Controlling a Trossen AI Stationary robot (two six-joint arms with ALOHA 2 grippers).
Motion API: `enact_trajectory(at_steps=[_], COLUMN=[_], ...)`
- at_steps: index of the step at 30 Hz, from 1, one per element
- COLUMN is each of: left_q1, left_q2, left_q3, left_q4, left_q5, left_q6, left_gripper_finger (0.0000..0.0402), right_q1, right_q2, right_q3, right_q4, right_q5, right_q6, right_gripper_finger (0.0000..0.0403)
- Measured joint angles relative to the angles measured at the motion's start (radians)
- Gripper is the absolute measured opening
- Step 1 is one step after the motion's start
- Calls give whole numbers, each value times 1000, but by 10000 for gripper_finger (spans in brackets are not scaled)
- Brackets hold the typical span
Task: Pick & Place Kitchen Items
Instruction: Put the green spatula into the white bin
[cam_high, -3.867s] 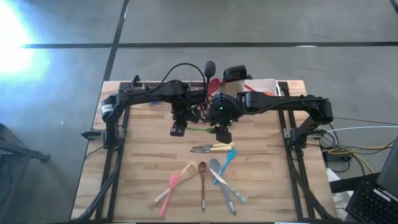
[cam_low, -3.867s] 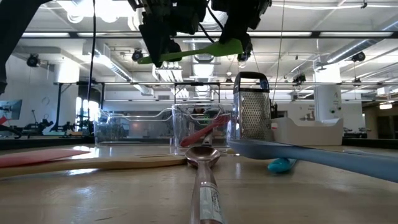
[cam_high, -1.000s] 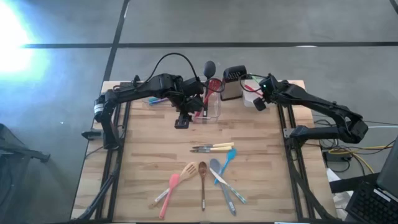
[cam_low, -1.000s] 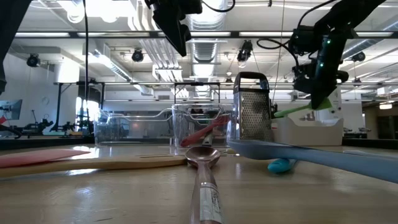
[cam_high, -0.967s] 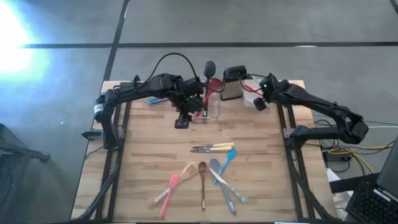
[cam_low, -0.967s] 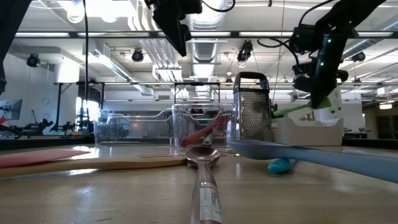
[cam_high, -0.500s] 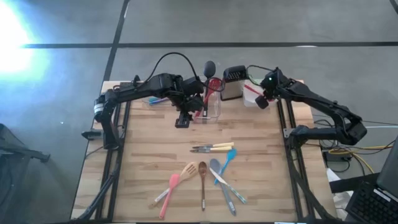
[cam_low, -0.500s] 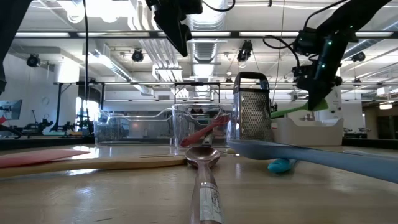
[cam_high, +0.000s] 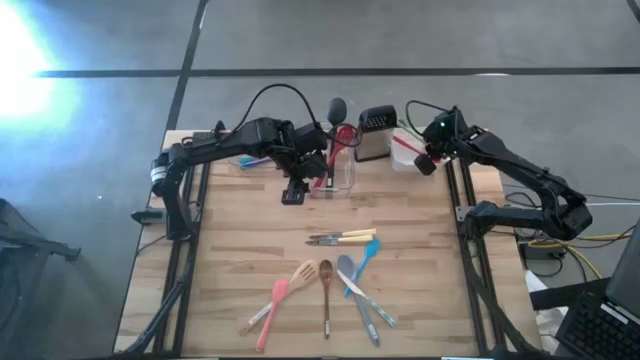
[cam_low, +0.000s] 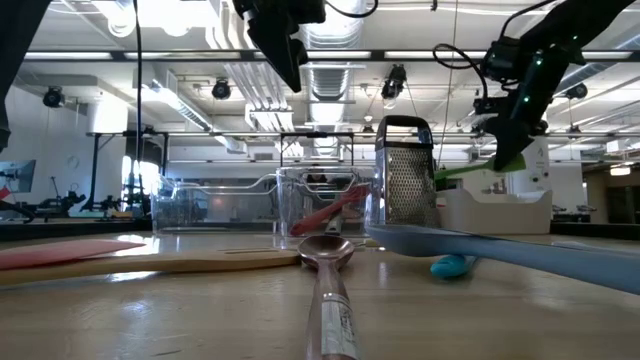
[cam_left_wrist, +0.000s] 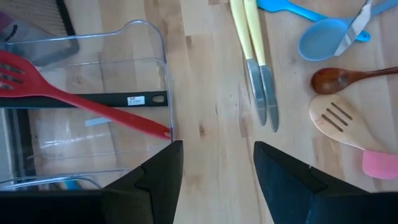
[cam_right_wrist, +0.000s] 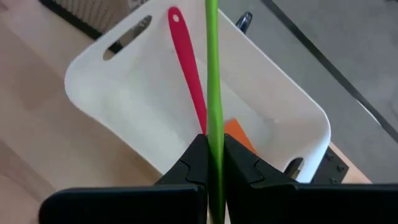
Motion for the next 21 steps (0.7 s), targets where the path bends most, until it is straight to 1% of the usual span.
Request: enact_trajectory(at_steps=[3,7,11,13,16,18,21], left_q1=[0,0,0,0,0,1,2], left_q2=[0,0,0,0,0,0,0], left_q3=[0,0,0,0,0,0,0], left_q4=[0,1,1,1,2,8,29], left_q5=[-11,-11,-11,-11,-11,-11,-11], left_q6=[0,1,7,13,24,25,36], left_gripper_finger=[200,200,200,200,200,200,200], right_q1=[-2,2,11,11,17,33,40], right_q2=[1,-5,-57,-89,-129,-154,-197], right_q3=[0,0,4,4,20,37,57], right_q4=[-16,-21,-54,-77,-161,-253,-345], right_q5=[-4,-4,-13,-44,-66,-49,26], right_q6=[-23,4,14,8,4,4,-9], right_gripper_finger=[11,11,11,11,11,11,11])
